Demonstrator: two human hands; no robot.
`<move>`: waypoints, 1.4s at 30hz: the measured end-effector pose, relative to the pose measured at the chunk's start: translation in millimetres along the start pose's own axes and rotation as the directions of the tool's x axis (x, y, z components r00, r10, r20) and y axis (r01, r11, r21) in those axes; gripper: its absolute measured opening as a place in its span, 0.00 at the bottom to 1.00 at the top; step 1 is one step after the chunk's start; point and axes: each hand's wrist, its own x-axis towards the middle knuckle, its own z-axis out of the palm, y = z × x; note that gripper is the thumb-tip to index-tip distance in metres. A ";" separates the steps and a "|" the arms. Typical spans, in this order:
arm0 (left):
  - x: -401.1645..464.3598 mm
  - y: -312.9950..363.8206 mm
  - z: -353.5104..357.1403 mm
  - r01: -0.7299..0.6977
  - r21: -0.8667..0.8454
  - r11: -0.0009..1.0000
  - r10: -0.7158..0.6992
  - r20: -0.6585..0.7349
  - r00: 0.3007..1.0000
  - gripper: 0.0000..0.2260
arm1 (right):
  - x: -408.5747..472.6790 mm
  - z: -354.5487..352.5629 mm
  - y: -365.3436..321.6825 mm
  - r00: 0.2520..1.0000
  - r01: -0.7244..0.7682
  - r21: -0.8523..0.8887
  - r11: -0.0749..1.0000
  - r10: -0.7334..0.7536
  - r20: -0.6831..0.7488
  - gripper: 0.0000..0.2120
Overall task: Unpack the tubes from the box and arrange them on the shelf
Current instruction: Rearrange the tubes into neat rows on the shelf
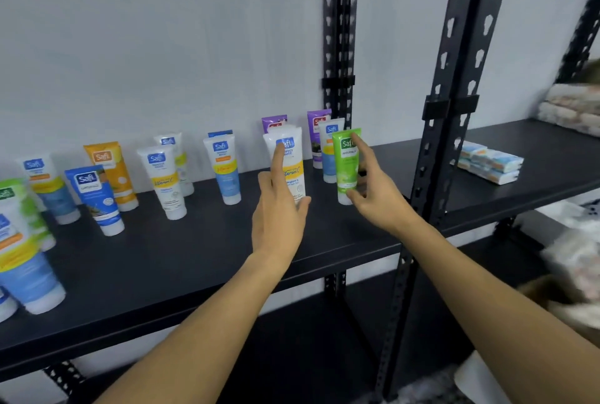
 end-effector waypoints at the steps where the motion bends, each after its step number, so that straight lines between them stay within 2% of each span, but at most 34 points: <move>1: 1.1 1.1 4.7 0.000 0.000 1.000 0.000 -0.001 1.000 0.45 | 1.1 -1.6 3.0 1.000 0.000 0.001 1.000 0.000 0.006 0.44; 9: 9.5 -1.4 26.9 0.009 0.011 1.000 -0.009 0.004 1.000 0.44 | 7.8 2.7 18.6 1.000 0.013 0.062 0.998 -0.014 0.009 0.45; 18: 8.5 -15.9 40.9 0.008 -0.009 1.000 -0.008 0.068 0.998 0.44 | 5.1 9.1 34.6 0.998 0.056 0.147 0.988 -0.050 -0.045 0.42; 28: 8.7 -13.1 42.4 0.024 0.014 1.000 -0.025 0.096 0.995 0.44 | 2.2 13.5 39.5 0.993 0.046 0.226 0.973 -0.021 -0.115 0.43; 32: 8.6 -10.9 42.6 0.027 0.100 0.995 -0.037 0.098 0.995 0.45 | 4.3 17.5 44.3 0.983 0.046 0.189 0.981 -0.011 -0.183 0.44; 36: 7.0 -12.4 42.9 0.005 0.168 0.986 -0.017 0.070 0.997 0.45 | 4.4 19.6 47.3 0.986 0.020 0.098 0.995 -0.004 -0.165 0.45; 42: 7.4 -13.1 44.9 0.002 0.177 0.984 -0.013 0.058 0.998 0.46 | 5.1 19.9 48.9 0.986 0.025 0.123 0.992 -0.004 -0.164 0.45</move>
